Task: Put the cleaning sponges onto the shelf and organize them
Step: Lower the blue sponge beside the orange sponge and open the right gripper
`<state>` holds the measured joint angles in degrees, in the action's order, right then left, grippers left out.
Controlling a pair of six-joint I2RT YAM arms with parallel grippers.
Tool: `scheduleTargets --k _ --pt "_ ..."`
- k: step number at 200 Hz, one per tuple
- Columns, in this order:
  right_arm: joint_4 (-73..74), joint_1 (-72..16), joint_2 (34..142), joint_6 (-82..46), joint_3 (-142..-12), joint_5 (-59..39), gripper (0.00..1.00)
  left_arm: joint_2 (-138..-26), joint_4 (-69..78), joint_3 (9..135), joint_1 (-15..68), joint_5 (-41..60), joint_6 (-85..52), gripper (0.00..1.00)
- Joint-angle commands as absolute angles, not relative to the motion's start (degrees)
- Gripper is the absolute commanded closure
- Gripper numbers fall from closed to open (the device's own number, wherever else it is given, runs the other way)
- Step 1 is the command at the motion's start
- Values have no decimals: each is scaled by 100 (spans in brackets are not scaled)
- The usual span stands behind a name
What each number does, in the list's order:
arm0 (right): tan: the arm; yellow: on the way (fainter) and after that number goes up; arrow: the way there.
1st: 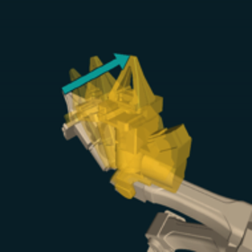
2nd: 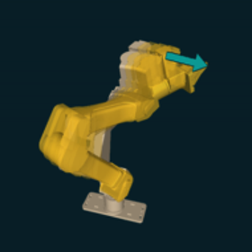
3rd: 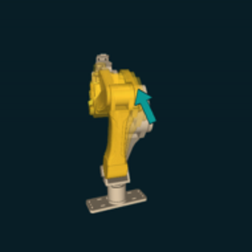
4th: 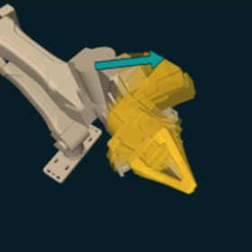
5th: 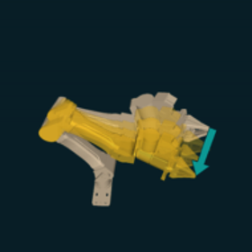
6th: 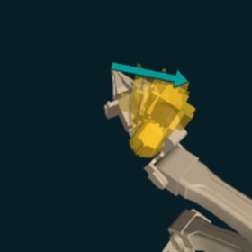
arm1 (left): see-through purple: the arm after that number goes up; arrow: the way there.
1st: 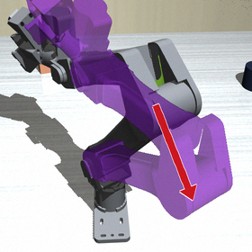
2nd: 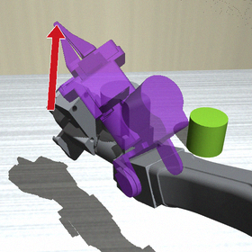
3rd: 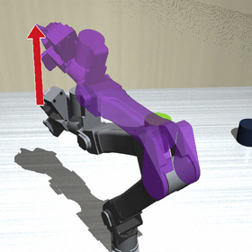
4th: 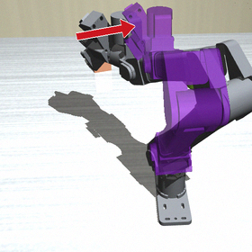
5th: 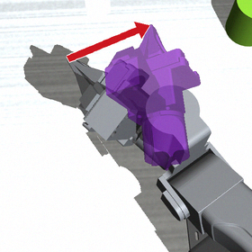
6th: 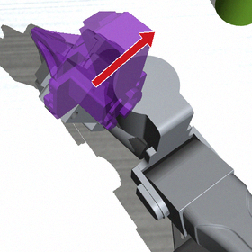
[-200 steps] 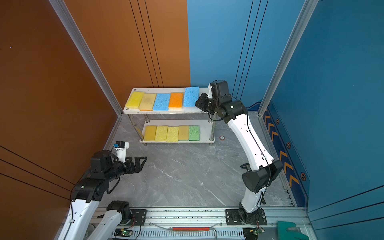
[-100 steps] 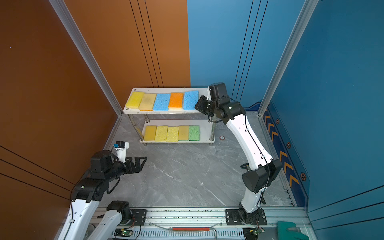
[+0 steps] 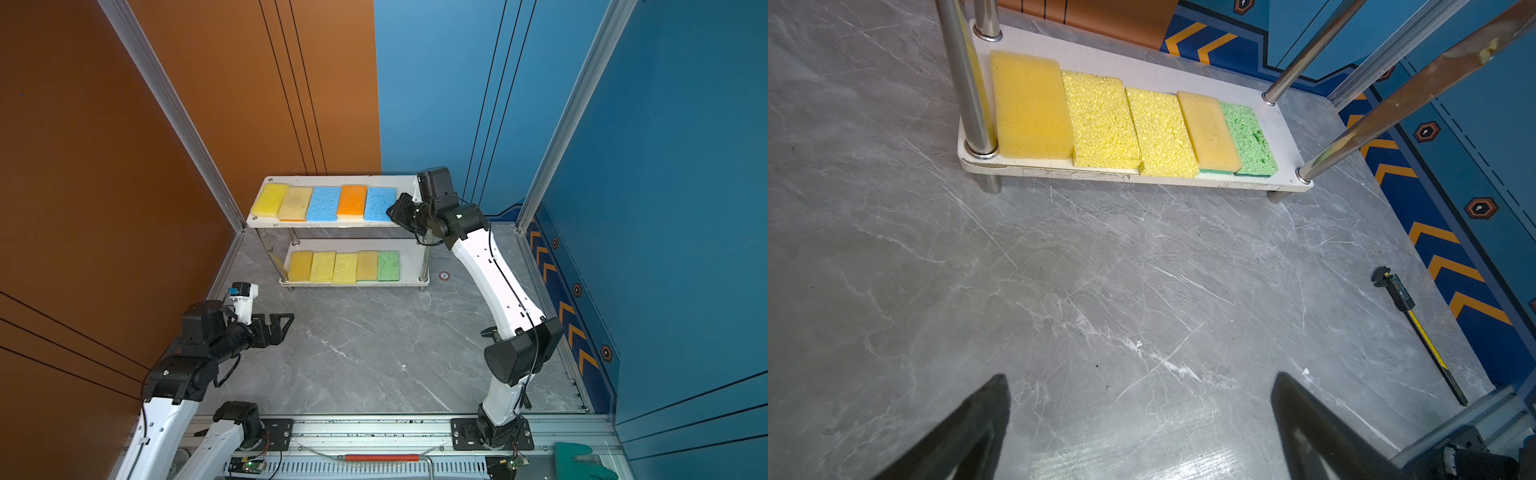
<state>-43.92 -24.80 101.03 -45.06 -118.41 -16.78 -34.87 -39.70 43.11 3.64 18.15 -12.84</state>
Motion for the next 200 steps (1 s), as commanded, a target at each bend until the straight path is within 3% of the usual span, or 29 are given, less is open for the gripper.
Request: scheduleTargets --k 1,91,108,117,122,125,200 --pt "-4297 -2514 10019 -4506 -11795 -1740 69 -3490 -4008 4228 309 1743 -1173 2" --pt "-4284 -2470 9923 -4441 -11720 -1666 44 -3507 -3999 4228 298 1766 -1179 2" --pt "-4272 -2464 9911 -4434 -11698 -1661 32 -3512 -3999 4228 294 1760 -1177 2" --pt "-4271 -2461 9905 -4431 -11698 -1653 17 -3507 -4001 4228 289 1764 -1178 2" --pt "-4271 -2463 9892 -4425 -11698 -1652 2 -3511 -4002 4227 290 1761 -1173 2" --pt "-4271 -2461 9883 -4414 -11698 -1655 0 -3513 -3995 4227 290 1765 -1177 2" --pt "-4280 -2531 9386 -4316 -11603 -1341 0 -3481 -3997 4228 280 1762 -1169 2"
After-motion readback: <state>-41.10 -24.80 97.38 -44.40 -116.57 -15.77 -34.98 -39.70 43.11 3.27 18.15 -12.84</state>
